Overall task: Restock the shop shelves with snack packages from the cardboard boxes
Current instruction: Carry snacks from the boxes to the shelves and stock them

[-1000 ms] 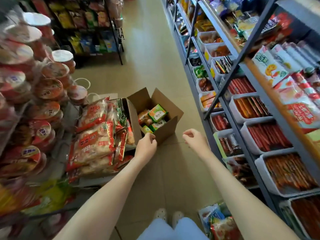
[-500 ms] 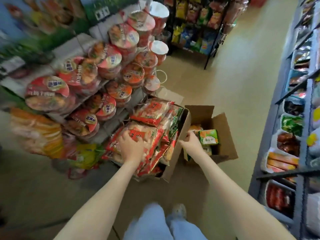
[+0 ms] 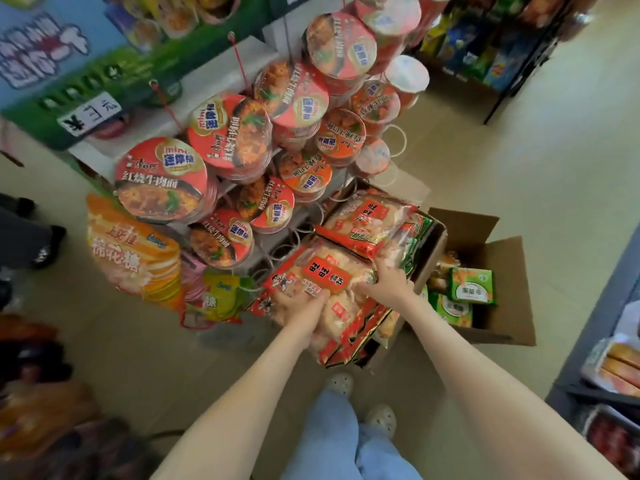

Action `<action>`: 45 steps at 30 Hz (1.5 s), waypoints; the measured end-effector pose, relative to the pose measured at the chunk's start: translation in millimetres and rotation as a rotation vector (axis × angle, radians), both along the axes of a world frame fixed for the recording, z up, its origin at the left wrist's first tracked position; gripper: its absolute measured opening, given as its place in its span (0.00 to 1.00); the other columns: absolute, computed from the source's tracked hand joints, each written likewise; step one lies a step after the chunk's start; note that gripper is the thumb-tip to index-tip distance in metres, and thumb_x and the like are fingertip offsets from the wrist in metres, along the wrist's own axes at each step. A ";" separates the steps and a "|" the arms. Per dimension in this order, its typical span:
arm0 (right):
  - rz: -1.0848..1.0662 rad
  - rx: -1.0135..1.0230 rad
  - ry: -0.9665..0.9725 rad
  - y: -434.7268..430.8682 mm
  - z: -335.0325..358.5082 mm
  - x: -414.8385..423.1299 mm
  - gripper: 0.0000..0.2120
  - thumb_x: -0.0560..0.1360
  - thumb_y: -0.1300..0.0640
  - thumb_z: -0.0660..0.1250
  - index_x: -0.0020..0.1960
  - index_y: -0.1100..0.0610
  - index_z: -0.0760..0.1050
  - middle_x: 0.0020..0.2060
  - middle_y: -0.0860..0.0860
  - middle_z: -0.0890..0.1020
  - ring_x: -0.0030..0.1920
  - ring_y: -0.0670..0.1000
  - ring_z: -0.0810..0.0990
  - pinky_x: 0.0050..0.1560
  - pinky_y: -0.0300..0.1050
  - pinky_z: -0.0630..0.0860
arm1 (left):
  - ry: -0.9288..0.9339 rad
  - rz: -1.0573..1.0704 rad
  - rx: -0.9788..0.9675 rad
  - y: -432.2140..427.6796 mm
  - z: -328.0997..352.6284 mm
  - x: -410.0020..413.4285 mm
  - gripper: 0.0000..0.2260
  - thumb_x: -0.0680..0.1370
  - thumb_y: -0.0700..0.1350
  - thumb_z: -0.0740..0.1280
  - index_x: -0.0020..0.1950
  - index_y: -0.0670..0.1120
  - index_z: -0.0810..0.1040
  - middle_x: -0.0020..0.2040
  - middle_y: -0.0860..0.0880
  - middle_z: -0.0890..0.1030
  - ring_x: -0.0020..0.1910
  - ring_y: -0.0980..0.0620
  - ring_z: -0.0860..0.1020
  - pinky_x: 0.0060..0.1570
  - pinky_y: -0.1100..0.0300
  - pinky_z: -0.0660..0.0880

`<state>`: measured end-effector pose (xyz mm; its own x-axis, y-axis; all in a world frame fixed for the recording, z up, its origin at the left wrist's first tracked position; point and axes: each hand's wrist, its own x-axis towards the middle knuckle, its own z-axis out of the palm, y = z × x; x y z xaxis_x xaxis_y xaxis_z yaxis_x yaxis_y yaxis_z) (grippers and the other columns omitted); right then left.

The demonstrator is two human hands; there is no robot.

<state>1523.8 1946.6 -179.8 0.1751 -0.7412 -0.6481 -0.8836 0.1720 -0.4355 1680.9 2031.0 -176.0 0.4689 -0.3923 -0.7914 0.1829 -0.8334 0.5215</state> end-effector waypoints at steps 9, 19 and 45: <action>-0.113 0.157 -0.098 7.0 5.4 -9.6 0.51 0.66 0.34 0.71 0.78 0.54 0.49 0.76 0.56 0.56 0.75 0.58 0.57 0.72 0.58 0.60 | -0.008 0.072 -0.062 -1.6 4.4 -8.1 0.46 0.71 0.50 0.75 0.77 0.47 0.47 0.74 0.41 0.61 0.70 0.39 0.67 0.64 0.45 0.69; -0.351 0.422 -0.390 24.5 10.3 -34.7 0.48 0.66 0.30 0.67 0.77 0.52 0.56 0.76 0.51 0.59 0.75 0.55 0.59 0.73 0.57 0.57 | 0.004 0.105 -0.303 18.9 14.3 -14.0 0.41 0.68 0.45 0.77 0.73 0.56 0.55 0.69 0.46 0.66 0.64 0.45 0.71 0.63 0.48 0.72; -1.042 -0.484 -0.559 125.6 155.5 -252.7 0.14 0.76 0.50 0.67 0.50 0.62 0.72 0.37 0.50 0.75 0.35 0.46 0.74 0.33 0.29 0.69 | 0.402 -0.780 -0.801 -33.8 119.5 -228.6 0.31 0.76 0.46 0.70 0.70 0.55 0.54 0.66 0.48 0.70 0.60 0.51 0.76 0.58 0.51 0.77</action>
<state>1271.0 2072.2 -24.2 -0.4686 -0.8307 -0.3007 -0.1047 0.3902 -0.9147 1452.2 1997.2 -56.5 -0.3418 -0.9122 -0.2261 0.0407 -0.2547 0.9662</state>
